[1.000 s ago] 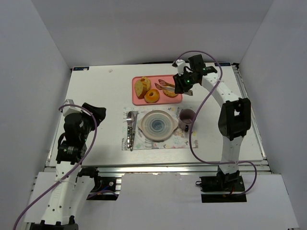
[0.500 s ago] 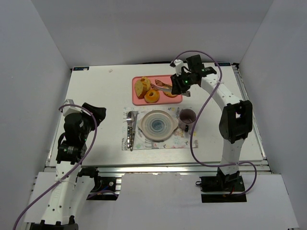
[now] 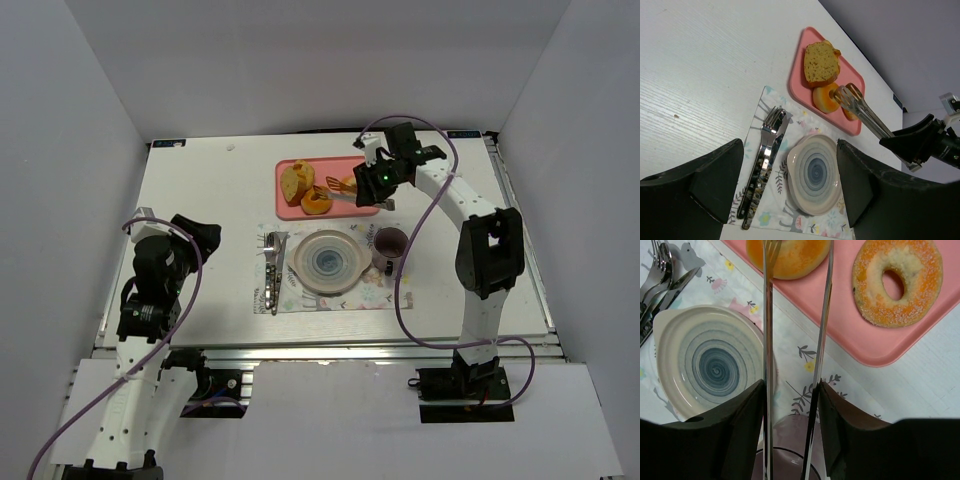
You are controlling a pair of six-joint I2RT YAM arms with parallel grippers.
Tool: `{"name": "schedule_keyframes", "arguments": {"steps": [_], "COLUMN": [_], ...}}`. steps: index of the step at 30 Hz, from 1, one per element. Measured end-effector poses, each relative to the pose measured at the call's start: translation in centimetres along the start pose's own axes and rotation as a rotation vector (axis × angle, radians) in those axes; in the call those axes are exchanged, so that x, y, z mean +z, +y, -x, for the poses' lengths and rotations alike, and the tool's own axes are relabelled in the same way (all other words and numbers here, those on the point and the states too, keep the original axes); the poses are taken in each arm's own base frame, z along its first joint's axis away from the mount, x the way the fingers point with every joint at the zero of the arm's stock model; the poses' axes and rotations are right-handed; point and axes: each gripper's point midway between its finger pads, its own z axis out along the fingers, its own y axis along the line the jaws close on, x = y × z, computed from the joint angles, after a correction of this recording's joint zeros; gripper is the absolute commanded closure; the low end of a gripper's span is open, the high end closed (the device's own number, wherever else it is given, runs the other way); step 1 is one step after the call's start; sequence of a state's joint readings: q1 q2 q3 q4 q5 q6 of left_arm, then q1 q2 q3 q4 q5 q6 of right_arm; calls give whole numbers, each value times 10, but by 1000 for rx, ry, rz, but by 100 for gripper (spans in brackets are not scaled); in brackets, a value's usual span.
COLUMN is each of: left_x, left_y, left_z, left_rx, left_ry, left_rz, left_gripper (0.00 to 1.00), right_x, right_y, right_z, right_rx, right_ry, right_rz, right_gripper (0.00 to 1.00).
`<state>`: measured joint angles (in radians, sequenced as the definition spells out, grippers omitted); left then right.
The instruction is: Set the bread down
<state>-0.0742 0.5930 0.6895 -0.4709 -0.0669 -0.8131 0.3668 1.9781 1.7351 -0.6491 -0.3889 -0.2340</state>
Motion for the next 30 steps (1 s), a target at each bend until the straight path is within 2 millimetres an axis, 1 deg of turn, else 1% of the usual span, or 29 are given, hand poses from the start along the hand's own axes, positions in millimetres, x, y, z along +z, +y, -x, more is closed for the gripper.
{"name": "schedule_keyframes", "arguments": {"steps": [4, 11, 17, 23, 27, 30], "left_x": [1, 1, 1, 1, 1, 1], "left_y": [0, 0, 1, 0, 0, 1], "left_z": [0, 0, 0, 0, 0, 0], "left_rx": [0, 0, 0, 0, 0, 0], "left_ry": [2, 2, 2, 2, 2, 2], "left_rz": [2, 2, 3, 3, 2, 3], "left_gripper": [16, 16, 16, 16, 16, 16], "right_x": [2, 4, 7, 8, 8, 8], "right_y": [-2, -4, -4, -4, -4, -4], "right_z": [-7, -10, -17, -17, -17, -17], "right_rx": [23, 49, 70, 85, 88, 88], "right_ry": [18, 28, 44, 45, 46, 45], "right_rz": [-11, -30, -30, -30, -30, -29], "right_gripper": [47, 48, 55, 69, 73, 72]}}
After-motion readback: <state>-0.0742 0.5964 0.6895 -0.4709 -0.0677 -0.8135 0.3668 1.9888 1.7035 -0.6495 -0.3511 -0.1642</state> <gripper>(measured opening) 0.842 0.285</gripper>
